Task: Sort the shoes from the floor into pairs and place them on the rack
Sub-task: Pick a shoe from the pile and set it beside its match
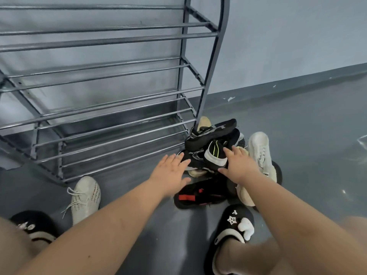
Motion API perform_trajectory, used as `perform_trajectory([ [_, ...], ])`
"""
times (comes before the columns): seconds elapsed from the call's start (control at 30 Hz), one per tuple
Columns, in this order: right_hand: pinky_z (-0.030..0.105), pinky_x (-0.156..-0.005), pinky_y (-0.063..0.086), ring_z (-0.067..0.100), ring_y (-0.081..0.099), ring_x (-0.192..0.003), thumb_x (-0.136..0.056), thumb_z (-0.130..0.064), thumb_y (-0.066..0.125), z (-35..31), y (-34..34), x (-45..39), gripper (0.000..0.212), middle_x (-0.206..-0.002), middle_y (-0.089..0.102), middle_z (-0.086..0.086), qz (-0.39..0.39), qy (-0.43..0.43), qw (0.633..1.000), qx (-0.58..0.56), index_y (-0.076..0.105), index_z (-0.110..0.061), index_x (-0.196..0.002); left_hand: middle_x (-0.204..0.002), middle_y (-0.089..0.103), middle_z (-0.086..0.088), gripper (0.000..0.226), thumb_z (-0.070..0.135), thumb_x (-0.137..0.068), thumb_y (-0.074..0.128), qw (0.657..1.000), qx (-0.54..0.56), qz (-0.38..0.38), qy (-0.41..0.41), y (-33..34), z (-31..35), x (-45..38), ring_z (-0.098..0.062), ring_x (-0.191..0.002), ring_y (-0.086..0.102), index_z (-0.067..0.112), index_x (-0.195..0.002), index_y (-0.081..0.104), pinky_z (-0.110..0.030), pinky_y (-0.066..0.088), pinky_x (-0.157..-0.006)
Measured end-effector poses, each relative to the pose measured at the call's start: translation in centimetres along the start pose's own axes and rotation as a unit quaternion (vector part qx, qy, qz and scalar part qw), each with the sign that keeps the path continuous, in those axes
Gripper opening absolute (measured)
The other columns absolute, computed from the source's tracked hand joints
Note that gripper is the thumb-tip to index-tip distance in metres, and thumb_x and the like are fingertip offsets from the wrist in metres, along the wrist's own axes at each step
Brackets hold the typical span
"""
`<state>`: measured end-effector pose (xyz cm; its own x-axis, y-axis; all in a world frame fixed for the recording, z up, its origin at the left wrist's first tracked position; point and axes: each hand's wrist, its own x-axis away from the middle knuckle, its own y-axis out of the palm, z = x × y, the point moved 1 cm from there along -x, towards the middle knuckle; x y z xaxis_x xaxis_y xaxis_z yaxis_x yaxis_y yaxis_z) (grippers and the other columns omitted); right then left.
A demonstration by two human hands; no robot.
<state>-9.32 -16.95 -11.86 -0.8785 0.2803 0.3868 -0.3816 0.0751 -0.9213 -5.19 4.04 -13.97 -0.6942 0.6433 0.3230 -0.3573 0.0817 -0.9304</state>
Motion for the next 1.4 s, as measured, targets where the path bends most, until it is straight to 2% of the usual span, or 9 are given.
perform_trajectory([
  [0.27, 0.046, -0.114, 0.026, 0.031, 0.013, -0.145, -0.093, -0.053, 0.043, 0.3, -3.1, -6.0, 0.075, -0.16, 0.009, 0.01, 0.002, -0.034, 0.999, 0.002, 0.011, -0.02, -0.153, -0.16, 0.007, -0.005, 0.061, 0.049, -0.098, 0.033, 0.999, 0.009, 0.007, -0.034, -2.3, -1.9, -5.0, -0.023, -0.145, 0.015, 0.028, -0.151, 0.012, -0.038, 0.011, -0.119],
  [0.5, 0.046, -0.112, 0.027, 0.03, 0.013, -0.146, -0.095, -0.051, 0.041, -0.6, -2.5, -11.9, 0.066, -0.159, 0.013, 0.008, 0.012, -0.059, 0.998, -0.019, 0.02, -0.023, -0.151, -0.16, 0.006, -0.002, 0.064, 0.049, -0.097, 0.034, 0.996, 0.046, -0.043, -0.064, -1.2, -3.2, -9.4, -0.023, -0.145, 0.017, 0.027, -0.151, 0.009, -0.038, 0.016, -0.118],
  [0.67, 0.046, -0.116, 0.017, 0.03, 0.01, -0.146, -0.096, -0.051, 0.04, -0.5, -1.1, -15.8, 0.061, -0.158, 0.016, 0.008, 0.007, -0.066, 0.997, -0.032, 0.025, -0.027, -0.149, -0.16, 0.004, -0.001, 0.065, 0.049, -0.097, 0.036, 0.984, 0.133, -0.073, -0.093, -0.7, -4.0, -13.1, -0.023, -0.146, 0.014, 0.028, -0.152, 0.008, -0.038, 0.016, -0.117],
  [0.83, 0.047, -0.117, 0.013, 0.028, 0.013, -0.146, -0.094, -0.052, 0.043, -0.6, -0.6, -18.9, 0.056, -0.155, 0.027, 0.005, -0.003, -0.088, 0.996, -0.017, 0.037, -0.029, -0.144, -0.16, 0.011, -0.004, 0.07, 0.047, -0.095, 0.042, 0.963, 0.232, -0.061, -0.12, -0.3, -4.6, -17.0, -0.021, -0.146, 0.016, 0.022, -0.152, 0.01, -0.036, 0.017, -0.119],
  [0.93, 0.047, -0.115, 0.015, 0.027, 0.021, -0.143, -0.091, -0.053, 0.048, -0.3, -0.1, -20.1, 0.051, -0.148, 0.039, 0.003, -0.028, -0.085, 0.995, -0.047, 0.048, -0.03, -0.136, -0.158, 0.018, -0.004, 0.073, 0.048, -0.093, 0.047, 0.944, 0.287, -0.066, -0.15, 0.7, -4.9, -18.7, -0.02, -0.145, 0.021, 0.018, -0.151, 0.013, -0.033, 0.019, -0.117],
  [1.07, 0.047, -0.108, 0.026, 0.027, 0.044, -0.124, -0.085, -0.053, 0.059, -0.3, -0.1, -21.3, 0.039, -0.125, 0.055, 0.004, -0.045, -0.072, 0.992, -0.092, 0.059, -0.028, -0.115, -0.149, 0.039, -0.003, 0.075, 0.049, -0.086, 0.058, 0.904, 0.382, -0.059, -0.182, 2.9, -4.1, -19.4, -0.02, -0.134, 0.041, 0.021, -0.147, 0.025, -0.038, 0.034, -0.111],
  [1.2, 0.048, -0.108, 0.026, 0.025, 0.049, -0.114, -0.082, -0.046, 0.067, -0.2, -0.2, -21.5, 0.021, -0.108, 0.06, 0.001, -0.042, -0.054, 0.987, -0.143, 0.058, -0.028, -0.089, -0.143, 0.044, -0.003, 0.073, 0.041, -0.084, 0.065, 0.88, 0.424, -0.031, -0.212, 3.8, -3.1, -19.4, -0.021, -0.128, 0.046, 0.018, -0.143, 0.029, -0.037, 0.038, -0.107],
  [1.3, 0.048, -0.11, 0.026, 0.023, 0.053, -0.105, -0.081, -0.042, 0.069, -0.1, -0.6, -21.1, 0.021, -0.096, 0.062, -0.001, -0.047, -0.044, 0.983, -0.173, 0.057, -0.025, -0.082, -0.14, 0.046, -0.005, 0.071, 0.039, -0.083, 0.067, 0.867, 0.448, -0.024, -0.217, 3.7, -2.7, -19.1, -0.022, -0.123, 0.049, 0.016, -0.139, 0.031, -0.036, 0.042, -0.103],
  [1.4, 0.048, -0.107, 0.032, 0.022, 0.056, -0.096, -0.081, -0.039, 0.071, -0.1, -1.4, -20.3, 0.023, -0.093, 0.065, 0.002, -0.059, -0.053, 0.974, -0.212, 0.055, -0.023, -0.077, -0.136, 0.047, -0.007, 0.063, 0.039, -0.086, 0.063, 0.859, 0.458, -0.007, -0.229, 3.1, -2.4, -18.3, -0.023, -0.117, 0.052, 0.016, -0.135, 0.032, -0.036, 0.044, -0.098],
])
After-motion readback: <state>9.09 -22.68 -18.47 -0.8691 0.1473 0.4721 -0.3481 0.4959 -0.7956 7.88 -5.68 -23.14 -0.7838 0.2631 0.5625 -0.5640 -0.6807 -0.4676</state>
